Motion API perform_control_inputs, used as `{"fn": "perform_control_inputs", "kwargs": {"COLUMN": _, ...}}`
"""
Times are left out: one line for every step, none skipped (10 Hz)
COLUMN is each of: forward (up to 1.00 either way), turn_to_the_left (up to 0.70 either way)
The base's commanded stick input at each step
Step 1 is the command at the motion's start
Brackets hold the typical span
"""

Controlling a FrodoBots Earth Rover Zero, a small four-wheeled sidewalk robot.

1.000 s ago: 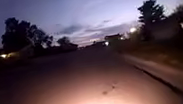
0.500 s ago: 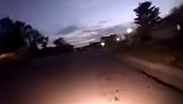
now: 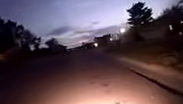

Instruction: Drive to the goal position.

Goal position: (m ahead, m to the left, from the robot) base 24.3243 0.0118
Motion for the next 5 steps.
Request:
{"fn": "perform_control_inputs", "kwargs": {"forward": 0.7, "turn_to_the_left": 0.0}}
{"fn": "perform_control_inputs", "kwargs": {"forward": 0.7, "turn_to_the_left": 0.0}}
{"fn": "perform_control_inputs", "kwargs": {"forward": 0.7, "turn_to_the_left": 0.0}}
{"fn": "perform_control_inputs", "kwargs": {"forward": 0.7, "turn_to_the_left": 0.0}}
{"fn": "perform_control_inputs", "kwargs": {"forward": 0.7, "turn_to_the_left": 0.0}}
